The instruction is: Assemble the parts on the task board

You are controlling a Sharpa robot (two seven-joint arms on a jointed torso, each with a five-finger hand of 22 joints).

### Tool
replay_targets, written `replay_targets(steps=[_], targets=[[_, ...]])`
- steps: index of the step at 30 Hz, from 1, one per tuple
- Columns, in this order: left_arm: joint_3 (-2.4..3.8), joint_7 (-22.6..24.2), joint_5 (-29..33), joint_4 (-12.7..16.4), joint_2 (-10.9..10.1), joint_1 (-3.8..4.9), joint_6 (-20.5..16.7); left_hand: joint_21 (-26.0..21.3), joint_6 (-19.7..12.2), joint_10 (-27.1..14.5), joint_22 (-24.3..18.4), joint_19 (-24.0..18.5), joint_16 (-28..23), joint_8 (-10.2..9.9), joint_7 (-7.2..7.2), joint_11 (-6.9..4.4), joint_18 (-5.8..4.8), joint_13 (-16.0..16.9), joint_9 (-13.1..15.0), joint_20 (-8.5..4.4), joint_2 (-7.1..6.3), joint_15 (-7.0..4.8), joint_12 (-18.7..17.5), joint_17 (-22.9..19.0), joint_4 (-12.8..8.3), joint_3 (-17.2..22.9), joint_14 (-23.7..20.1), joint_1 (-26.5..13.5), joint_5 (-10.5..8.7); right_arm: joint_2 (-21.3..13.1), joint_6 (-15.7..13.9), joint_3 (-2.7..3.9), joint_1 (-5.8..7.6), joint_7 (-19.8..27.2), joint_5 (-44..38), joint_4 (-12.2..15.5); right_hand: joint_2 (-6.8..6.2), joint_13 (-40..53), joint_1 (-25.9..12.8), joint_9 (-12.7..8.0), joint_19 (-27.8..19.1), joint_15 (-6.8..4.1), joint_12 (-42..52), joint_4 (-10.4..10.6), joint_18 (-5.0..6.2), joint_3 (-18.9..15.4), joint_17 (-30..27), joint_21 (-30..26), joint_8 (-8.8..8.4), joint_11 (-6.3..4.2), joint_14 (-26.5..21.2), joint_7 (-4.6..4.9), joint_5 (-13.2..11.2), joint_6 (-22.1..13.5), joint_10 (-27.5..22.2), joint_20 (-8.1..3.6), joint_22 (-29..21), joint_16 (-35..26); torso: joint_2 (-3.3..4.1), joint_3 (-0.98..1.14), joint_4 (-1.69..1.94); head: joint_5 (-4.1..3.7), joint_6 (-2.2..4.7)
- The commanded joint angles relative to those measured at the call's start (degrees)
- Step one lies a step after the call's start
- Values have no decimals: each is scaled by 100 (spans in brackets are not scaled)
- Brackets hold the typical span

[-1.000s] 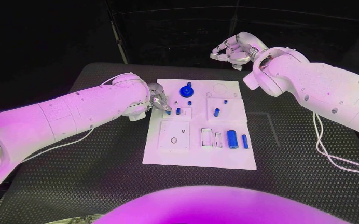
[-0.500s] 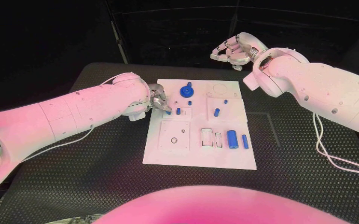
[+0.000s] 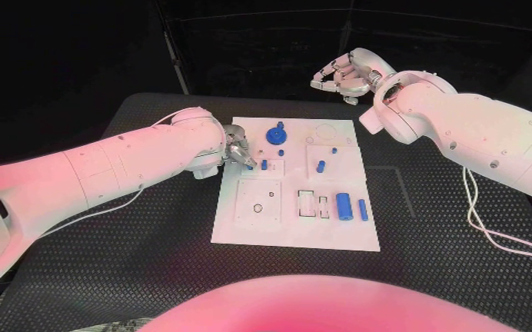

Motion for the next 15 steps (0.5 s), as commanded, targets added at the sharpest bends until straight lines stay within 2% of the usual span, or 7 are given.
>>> replay_targets(steps=[1, 15], targets=[[-33, -15, 12, -5, 55, -24, 299, 17, 1, 142, 309, 48, 18, 22, -48, -79, 7, 20, -11, -1, 39, -37, 26, 1510, -708, 676, 595, -42, 18, 8, 30, 4, 12, 50, -6, 3, 59, 4, 17, 3, 3, -14, 28, -11, 108, -37, 307, -26, 19, -20, 304, -6, 21, 1, 19, -16, 6, 9, 3, 0, -3, -2, 0], [-63, -24, 12, -129, 147, -23, 355, 21, 53, 189, 322, 57, 18, 34, -79, -102, 4, 66, -24, -14, 88, -54, 59, 1510, -675, 593, 595, -108, 17, 11, 34, 3, 12, 48, -6, 4, 59, 4, 17, 3, 3, -14, 28, -11, 108, -37, 307, -26, 19, -20, 304, -6, 21, 1, 19, -16, 6, 9, -1, -5, 6, -10, 0]])
